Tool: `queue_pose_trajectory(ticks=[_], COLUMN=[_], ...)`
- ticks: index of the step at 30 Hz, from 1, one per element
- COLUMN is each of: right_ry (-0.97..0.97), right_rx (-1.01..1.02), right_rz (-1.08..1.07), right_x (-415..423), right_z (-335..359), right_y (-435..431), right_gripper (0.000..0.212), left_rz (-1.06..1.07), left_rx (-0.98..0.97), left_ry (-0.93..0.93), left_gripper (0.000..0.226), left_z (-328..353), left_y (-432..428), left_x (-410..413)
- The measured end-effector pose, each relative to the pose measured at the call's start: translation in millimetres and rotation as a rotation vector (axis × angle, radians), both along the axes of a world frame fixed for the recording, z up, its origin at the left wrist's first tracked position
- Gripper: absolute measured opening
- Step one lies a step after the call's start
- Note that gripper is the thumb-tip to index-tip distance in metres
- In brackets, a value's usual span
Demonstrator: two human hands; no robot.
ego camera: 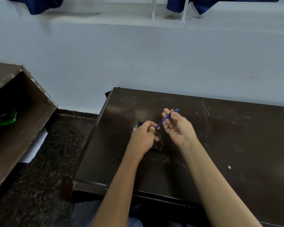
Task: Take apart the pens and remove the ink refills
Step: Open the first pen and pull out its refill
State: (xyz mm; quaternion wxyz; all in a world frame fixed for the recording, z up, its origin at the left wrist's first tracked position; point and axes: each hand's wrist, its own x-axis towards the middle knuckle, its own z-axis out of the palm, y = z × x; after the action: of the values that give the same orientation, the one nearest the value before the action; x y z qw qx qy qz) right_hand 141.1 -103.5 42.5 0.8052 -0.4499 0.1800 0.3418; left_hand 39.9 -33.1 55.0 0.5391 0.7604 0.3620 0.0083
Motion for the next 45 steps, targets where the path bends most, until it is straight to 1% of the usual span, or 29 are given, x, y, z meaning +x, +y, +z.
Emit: queue_pose_trajectory(ticks=[2,3,4,5,7,9,11,12,14,17,24,26,27,28,29,31,32,33,34,36,38,40,41,43,45], right_ry=[-0.001,-0.028,-0.102,-0.232,-0.583,-0.855,-1.01,-1.049,-1.066,-1.053,-1.062,-1.02,-0.961,-0.86,-0.71,-0.36,-0.228,-0.144,-0.108,-0.089,-0.064,-0.045,-0.051,-0.072,-0.084], right_rx=[-0.023,-0.07,-0.151,-0.277,-0.617,-0.861,-1.006,-1.053,-1.082,-1.089,-1.08,-1.009,-0.926,-0.807,-0.639,-0.216,-0.075,0.004,0.031,0.01,-0.013,-0.019,-0.027,-0.049,-0.082], right_rz=[-0.067,-0.07,-0.04,0.035,0.307,0.565,0.73,0.783,0.831,0.844,0.842,0.784,0.72,0.646,0.584,0.534,0.527,0.525,0.522,0.485,0.381,0.26,0.233,0.269,0.372], right_x=[2.3,3.2,2.3,1.3,-2.1,-8.4,-13.7,-16.7,-19.4,-21.0,-24.3,-24.2,-24.6,-25.1,-25.1,-27.3,-28.5,-29.7,-30.8,-32.5,-30.6,-23.0,-19.1,-16.7,-22.7], right_z=[-4.3,-11.1,-16.8,-25.7,-44.4,-55.1,-63.6,-64.5,-68.6,-74.0,-77.7,-71.0,-64.1,-54.5,-44.0,-22.4,-14.5,-10.0,-8.7,-11.7,-14.0,-15.3,-15.6,-15.0,-13.7], right_y=[-2.2,-2.1,-2.8,-3.4,-5.3,-4.7,-2.0,-0.3,2.0,3.0,3.5,4.2,5.2,5.9,6.5,7.2,6.9,7.1,7.3,8.9,9.5,6.6,4.5,1.4,2.0], right_gripper=[0.015,0.015,0.017,0.019,0.02,0.021,0.02,0.019,0.015,0.01,0.013,0.013,0.012,0.012,0.012,0.016,0.019,0.02,0.019,0.015,0.012,0.015,0.017,0.018,0.017], left_rz=[0.006,0.016,0.027,0.039,0.061,0.077,0.081,0.082,0.08,0.076,0.065,0.067,0.066,0.064,0.059,0.057,0.062,0.067,0.069,0.056,0.035,0.003,-0.01,-0.013,-0.002], left_rx=[0.072,0.109,0.136,0.151,0.16,0.172,0.18,0.181,0.182,0.18,0.178,0.162,0.153,0.145,0.14,0.146,0.151,0.153,0.155,0.15,0.127,0.113,0.111,0.111,0.114], left_ry=[0.048,0.067,0.075,0.075,0.07,0.07,0.07,0.072,0.075,0.082,0.087,0.092,0.093,0.092,0.092,0.09,0.088,0.085,0.081,0.093,0.116,0.14,0.146,0.148,0.151], left_gripper=[0.023,0.022,0.021,0.021,0.023,0.025,0.025,0.025,0.025,0.026,0.026,0.025,0.024,0.023,0.023,0.022,0.023,0.024,0.024,0.023,0.023,0.022,0.022,0.022,0.022], left_z=[-0.4,-0.6,-1.1,-1.5,-0.8,-1.0,-1.0,-1.2,-1.7,-1.0,1.4,1.3,0.9,0.7,0.7,2.2,3.5,4.4,5.0,5.2,4.6,4.3,4.5,4.9,5.4], left_y=[3.3,5.6,8.2,10.6,13.8,15.2,15.2,14.9,14.6,14.8,15.8,16.0,16.2,16.3,16.4,16.2,15.9,15.4,14.9,14.1,13.2,12.2,11.5,11.6,12.6], left_x=[-2.6,-4.2,-6.0,-7.5,-8.7,-8.4,-8.1,-8.2,-8.7,-9.1,-9.7,-9.6,-9.7,-9.7,-9.8,-9.9,-9.9,-10.0,-10.3,-10.1,-9.5,-9.3,-9.3,-9.2,-9.0])
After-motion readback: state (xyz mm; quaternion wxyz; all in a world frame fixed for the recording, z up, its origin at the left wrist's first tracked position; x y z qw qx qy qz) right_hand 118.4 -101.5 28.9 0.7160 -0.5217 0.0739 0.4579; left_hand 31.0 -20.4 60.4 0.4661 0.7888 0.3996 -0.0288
